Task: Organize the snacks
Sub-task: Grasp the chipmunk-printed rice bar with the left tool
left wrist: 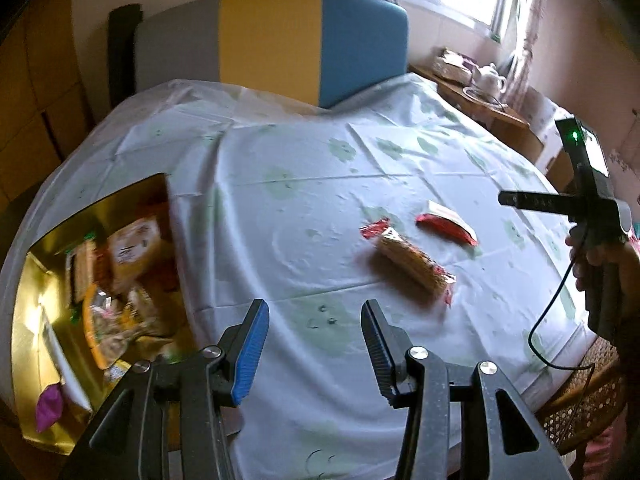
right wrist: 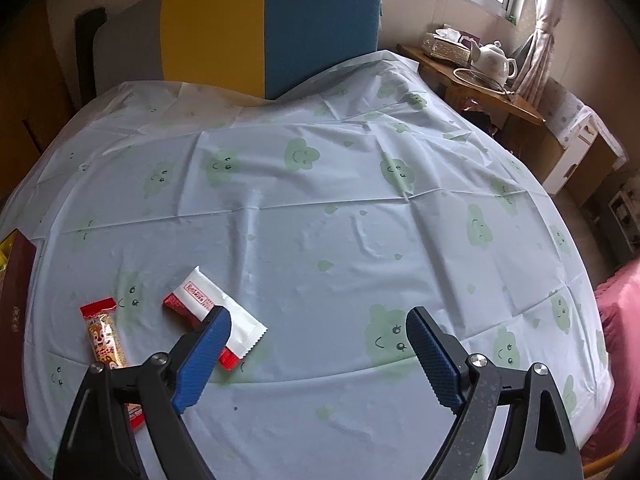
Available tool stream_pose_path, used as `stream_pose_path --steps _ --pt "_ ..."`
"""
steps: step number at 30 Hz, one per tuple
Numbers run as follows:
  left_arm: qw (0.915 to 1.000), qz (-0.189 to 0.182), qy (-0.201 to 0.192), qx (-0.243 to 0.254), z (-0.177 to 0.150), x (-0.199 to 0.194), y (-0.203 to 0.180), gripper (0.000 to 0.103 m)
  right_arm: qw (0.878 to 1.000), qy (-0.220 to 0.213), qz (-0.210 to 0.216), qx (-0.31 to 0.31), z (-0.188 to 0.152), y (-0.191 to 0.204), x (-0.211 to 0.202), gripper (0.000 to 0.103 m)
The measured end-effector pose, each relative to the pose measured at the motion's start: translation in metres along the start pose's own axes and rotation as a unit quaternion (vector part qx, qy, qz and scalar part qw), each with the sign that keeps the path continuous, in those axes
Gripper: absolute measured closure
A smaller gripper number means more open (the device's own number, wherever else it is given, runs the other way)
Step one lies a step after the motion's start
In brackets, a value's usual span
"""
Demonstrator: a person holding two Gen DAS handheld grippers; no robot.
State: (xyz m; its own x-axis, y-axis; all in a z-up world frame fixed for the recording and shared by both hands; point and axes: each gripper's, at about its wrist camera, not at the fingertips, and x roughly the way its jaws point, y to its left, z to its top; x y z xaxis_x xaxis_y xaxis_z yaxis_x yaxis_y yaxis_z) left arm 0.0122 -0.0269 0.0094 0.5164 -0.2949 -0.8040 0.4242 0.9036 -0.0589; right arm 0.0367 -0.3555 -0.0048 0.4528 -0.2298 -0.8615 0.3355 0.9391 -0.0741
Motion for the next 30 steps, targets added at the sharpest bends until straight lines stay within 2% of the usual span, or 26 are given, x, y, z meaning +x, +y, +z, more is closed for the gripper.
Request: stream_pose_path --steps 14,21,30 --pt "0.9979 -0.041 0.051 -0.007 0.010 0.040 -0.031 0.054 1.000 -0.012 0.002 0.014 0.004 -0.007 -0.005 0.011" --pt "0.9950 -0.056 0.080 -0.025 0.012 0.059 -0.040 0.054 0.999 -0.017 0.009 0.029 0.006 -0.014 -0.008 0.011" --pt "0.9916 -0.065 0.098 -0.053 0.025 0.077 -0.053 0.054 0.998 -0.016 0.026 0.055 0.009 -0.025 -0.009 0.009"
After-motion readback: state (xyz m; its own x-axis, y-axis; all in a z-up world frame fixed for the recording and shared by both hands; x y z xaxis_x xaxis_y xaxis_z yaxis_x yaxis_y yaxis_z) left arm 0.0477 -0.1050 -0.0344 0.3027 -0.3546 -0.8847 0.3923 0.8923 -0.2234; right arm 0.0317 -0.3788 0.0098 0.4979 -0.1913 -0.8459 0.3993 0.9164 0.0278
